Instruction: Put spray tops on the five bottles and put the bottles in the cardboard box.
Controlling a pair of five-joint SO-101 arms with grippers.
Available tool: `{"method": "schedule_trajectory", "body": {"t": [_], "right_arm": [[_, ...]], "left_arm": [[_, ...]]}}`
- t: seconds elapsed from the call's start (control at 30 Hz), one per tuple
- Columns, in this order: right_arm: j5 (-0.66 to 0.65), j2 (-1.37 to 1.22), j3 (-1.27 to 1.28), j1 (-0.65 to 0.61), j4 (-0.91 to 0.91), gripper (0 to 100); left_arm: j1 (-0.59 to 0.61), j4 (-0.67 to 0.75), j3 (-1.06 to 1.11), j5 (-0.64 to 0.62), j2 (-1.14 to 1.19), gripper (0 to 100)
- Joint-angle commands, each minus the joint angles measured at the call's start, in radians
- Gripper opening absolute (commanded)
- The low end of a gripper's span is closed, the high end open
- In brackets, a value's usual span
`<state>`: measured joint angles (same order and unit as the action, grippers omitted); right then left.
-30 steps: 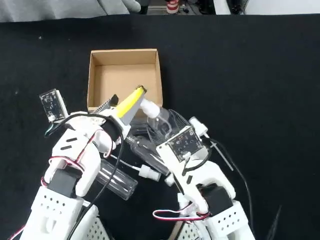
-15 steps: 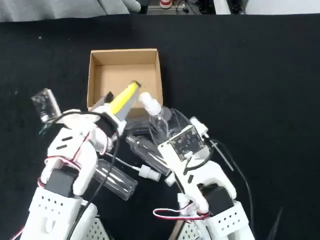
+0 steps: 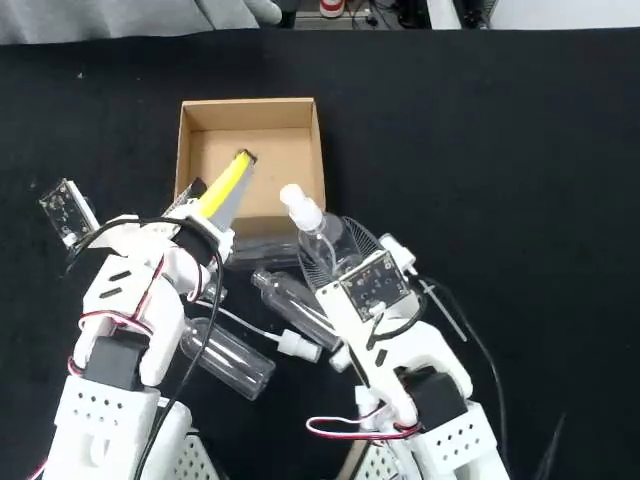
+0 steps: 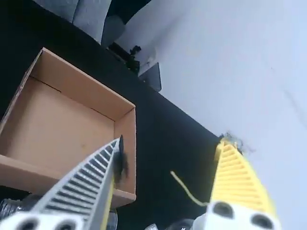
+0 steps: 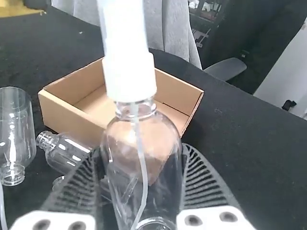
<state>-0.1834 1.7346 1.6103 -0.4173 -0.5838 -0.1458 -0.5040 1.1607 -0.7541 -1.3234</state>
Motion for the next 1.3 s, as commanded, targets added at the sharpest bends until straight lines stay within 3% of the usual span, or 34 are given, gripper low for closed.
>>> {"method": "schedule_trajectory", "body": {"t": [0.0,0.17,0.43,0.63,0.83,1.27], "right_arm": [[0.052,0.027,-0.051,0.032,0.031,2.9],[0.081,0.027,-0.088,0.026,0.023,2.9],[0.081,0.027,-0.111,0.025,0.021,2.8],[0.083,0.027,-0.111,0.008,0.021,2.8],[0.081,0.027,-0.104,-0.002,0.021,2.8],[0.075,0.027,-0.091,0.0,0.021,2.8]], "left_arm": [[0.002,0.005,-0.024,-0.006,-0.008,29],[0.001,0.005,-0.024,-0.005,-0.005,29],[-0.136,0.005,0.016,0.087,-0.005,29],[-0.188,0.006,0.021,0.089,-0.003,29],[-0.265,0.006,0.051,0.203,-0.006,29],[-0.335,0.003,0.074,0.255,-0.012,29]]}}
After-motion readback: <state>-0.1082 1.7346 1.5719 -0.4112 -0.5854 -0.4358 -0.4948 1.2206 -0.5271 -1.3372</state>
